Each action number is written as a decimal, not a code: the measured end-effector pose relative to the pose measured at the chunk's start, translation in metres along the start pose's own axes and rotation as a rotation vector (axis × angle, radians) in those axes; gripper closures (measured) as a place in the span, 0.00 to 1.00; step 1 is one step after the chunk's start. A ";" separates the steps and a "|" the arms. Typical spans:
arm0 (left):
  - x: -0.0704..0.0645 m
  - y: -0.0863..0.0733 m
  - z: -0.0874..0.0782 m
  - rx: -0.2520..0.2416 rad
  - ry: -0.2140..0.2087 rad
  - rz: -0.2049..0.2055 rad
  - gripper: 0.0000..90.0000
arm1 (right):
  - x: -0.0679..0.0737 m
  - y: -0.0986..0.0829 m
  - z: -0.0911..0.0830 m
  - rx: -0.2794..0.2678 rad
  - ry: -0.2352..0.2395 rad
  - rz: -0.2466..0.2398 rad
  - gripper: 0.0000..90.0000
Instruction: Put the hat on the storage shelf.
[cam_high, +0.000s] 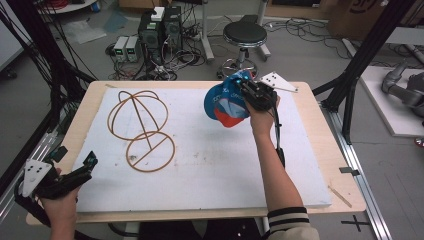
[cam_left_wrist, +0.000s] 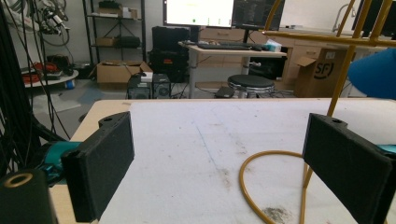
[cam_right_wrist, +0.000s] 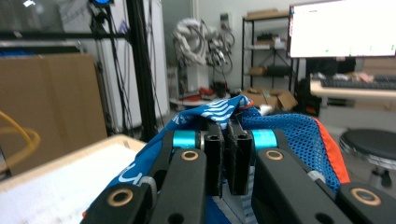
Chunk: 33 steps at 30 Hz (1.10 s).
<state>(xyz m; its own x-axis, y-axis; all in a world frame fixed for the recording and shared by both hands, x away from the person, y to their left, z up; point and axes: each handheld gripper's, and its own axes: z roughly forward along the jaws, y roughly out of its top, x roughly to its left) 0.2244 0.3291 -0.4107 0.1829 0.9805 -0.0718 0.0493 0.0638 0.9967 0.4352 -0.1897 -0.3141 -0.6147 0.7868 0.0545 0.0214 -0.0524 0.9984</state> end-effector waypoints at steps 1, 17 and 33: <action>0.000 0.000 0.000 -0.001 0.000 0.000 0.11 | 0.001 0.004 0.000 -0.009 0.003 0.004 0.98; 0.000 0.001 -0.001 -0.007 -0.002 -0.004 0.11 | 0.026 0.057 -0.007 -0.170 0.055 0.014 0.98; -0.001 0.002 -0.002 -0.022 -0.023 0.000 0.11 | 0.078 0.101 0.015 -0.232 0.130 -0.020 0.98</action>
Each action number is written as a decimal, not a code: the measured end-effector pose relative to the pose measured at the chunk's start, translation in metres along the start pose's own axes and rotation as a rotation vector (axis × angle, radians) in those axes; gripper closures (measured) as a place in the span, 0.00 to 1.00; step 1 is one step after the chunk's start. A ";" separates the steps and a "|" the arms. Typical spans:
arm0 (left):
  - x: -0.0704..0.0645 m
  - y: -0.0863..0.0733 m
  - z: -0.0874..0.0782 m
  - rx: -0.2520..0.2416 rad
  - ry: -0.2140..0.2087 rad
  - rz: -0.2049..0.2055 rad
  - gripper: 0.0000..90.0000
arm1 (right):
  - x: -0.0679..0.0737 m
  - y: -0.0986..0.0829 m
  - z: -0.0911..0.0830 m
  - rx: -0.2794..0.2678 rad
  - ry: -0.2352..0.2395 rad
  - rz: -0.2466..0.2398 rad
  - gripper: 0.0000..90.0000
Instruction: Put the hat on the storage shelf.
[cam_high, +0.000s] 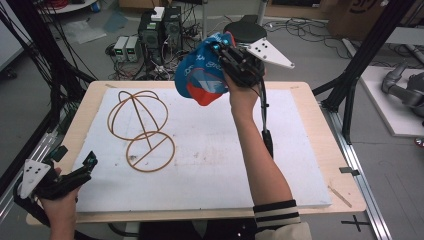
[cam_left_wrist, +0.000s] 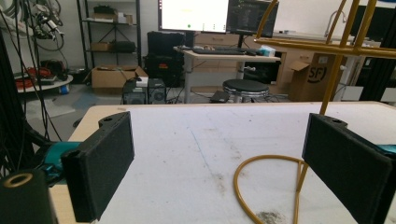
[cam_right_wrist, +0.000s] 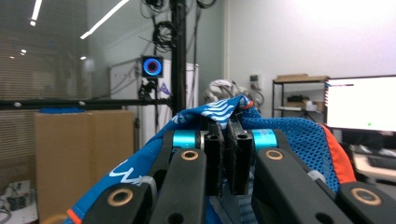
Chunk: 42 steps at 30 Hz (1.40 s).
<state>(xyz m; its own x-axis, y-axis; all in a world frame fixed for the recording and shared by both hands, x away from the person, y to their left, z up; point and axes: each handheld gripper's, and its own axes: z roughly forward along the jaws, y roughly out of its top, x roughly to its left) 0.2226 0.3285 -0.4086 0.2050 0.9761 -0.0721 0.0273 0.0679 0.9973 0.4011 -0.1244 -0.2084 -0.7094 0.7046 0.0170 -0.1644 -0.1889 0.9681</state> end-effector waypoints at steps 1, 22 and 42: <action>0.000 0.000 0.000 -0.001 -0.001 -0.001 0.11 | 0.005 0.002 0.003 -0.003 0.007 0.002 0.98; 0.002 0.002 -0.002 -0.015 0.008 -0.011 0.11 | 0.093 0.018 0.059 -0.013 0.167 -0.024 0.98; 0.006 0.002 -0.005 -0.017 0.015 -0.019 0.11 | 0.126 -0.038 0.081 0.124 0.223 -0.029 0.98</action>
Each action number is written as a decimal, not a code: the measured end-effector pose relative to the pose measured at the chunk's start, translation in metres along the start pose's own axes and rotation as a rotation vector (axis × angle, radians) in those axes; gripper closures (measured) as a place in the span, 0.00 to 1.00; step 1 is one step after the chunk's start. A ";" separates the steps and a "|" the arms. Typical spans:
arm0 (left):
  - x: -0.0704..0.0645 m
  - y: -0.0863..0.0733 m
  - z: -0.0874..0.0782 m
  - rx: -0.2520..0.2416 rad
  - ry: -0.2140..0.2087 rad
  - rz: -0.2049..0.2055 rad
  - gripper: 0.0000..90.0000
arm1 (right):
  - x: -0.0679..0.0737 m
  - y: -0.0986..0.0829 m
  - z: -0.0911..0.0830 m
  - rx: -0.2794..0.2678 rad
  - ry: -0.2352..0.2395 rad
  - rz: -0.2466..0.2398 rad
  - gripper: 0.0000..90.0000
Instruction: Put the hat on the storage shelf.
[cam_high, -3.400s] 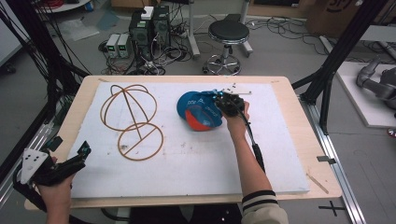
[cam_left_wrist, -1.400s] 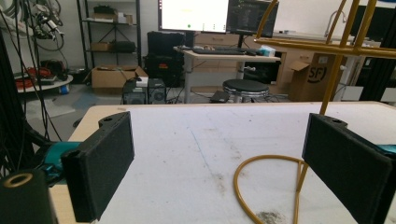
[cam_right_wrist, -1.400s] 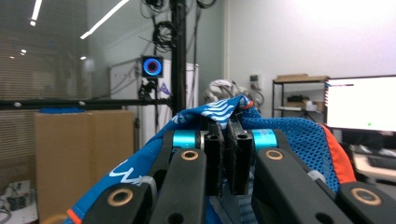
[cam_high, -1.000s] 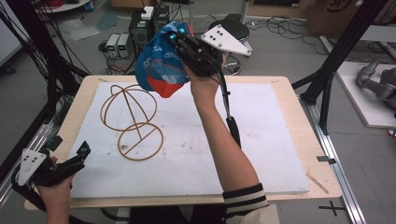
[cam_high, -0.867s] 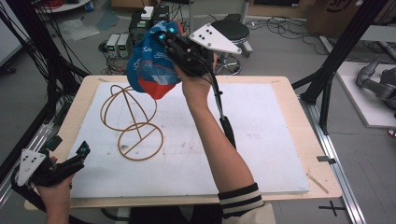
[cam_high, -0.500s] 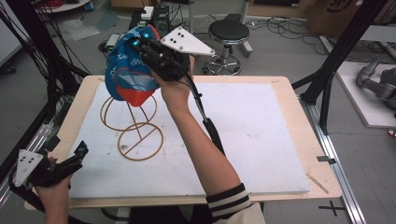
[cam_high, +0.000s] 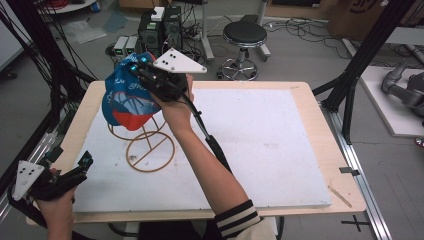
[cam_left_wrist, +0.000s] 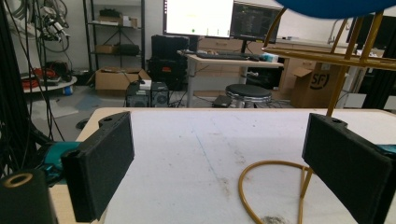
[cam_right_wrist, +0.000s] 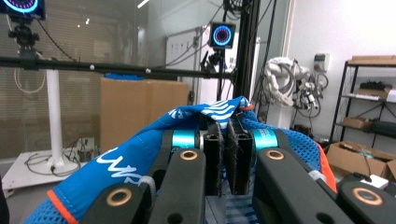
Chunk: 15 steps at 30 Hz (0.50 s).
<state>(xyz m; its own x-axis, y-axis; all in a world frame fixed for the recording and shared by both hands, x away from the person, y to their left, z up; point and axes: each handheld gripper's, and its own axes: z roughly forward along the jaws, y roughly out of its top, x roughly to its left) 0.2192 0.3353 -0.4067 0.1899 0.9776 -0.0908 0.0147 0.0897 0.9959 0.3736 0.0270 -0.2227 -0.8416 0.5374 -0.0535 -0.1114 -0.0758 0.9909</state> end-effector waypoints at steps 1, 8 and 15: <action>0.000 0.000 0.000 0.000 0.000 0.000 0.11 | 0.000 -0.003 0.000 0.008 0.001 0.002 0.98; 0.000 0.000 0.000 0.002 0.001 0.001 0.11 | -0.002 -0.025 0.000 0.060 0.000 0.002 0.97; 0.000 0.000 0.000 0.005 0.001 0.000 0.11 | -0.005 -0.035 -0.001 0.087 -0.004 -0.005 0.94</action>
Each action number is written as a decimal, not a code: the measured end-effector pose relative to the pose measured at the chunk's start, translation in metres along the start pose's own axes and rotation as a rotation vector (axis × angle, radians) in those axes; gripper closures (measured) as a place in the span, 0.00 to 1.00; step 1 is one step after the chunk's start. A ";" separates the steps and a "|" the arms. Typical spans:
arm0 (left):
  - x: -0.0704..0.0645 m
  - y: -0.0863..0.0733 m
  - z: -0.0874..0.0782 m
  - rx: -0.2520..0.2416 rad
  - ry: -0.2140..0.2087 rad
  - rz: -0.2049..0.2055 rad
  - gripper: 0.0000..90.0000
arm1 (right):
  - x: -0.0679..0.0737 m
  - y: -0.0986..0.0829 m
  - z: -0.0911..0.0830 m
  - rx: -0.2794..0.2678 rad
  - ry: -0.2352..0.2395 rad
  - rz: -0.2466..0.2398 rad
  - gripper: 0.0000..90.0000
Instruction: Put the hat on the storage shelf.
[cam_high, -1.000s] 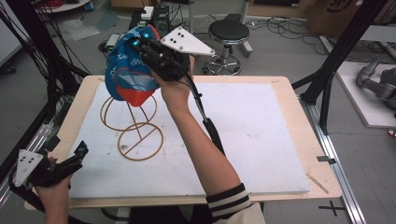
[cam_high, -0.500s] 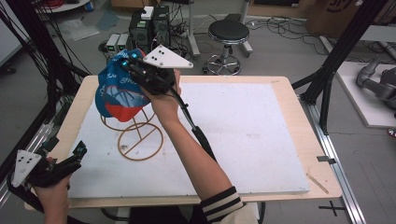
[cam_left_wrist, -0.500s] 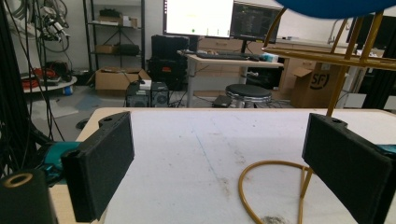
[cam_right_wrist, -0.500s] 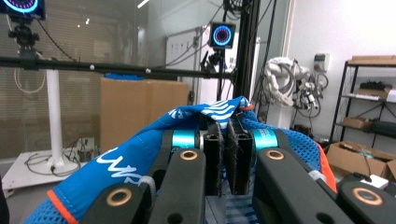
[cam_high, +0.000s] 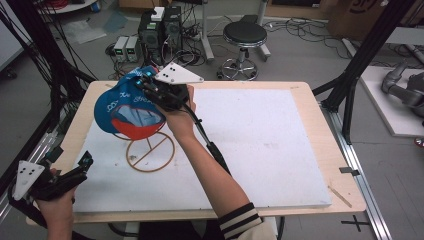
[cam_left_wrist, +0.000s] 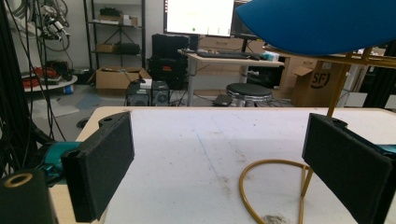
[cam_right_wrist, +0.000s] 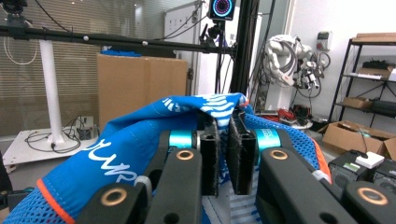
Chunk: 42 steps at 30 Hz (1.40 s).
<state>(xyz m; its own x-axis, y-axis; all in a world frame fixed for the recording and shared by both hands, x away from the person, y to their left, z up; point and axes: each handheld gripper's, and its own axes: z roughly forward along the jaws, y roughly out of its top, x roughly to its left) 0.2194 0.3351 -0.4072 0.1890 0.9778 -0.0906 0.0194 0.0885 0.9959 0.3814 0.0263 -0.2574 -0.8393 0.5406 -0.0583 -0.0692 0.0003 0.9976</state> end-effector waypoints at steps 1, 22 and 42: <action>0.000 0.000 0.000 -0.002 0.000 0.000 0.11 | -0.001 -0.001 0.000 0.005 0.000 0.000 0.94; 0.000 0.000 0.000 -0.002 0.001 0.002 0.11 | -0.006 0.003 -0.009 -0.030 -0.068 -0.018 0.72; -0.001 0.000 0.000 0.000 -0.003 0.006 0.11 | -0.015 0.014 -0.025 -0.088 -0.177 0.005 0.41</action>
<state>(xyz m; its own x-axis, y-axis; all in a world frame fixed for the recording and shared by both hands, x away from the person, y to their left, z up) 0.2195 0.3342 -0.4073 0.1918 0.9778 -0.0844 0.0183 0.0824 0.9964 0.3795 -0.0033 -0.2436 -0.7324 0.6798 -0.0386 -0.1190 -0.0720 0.9903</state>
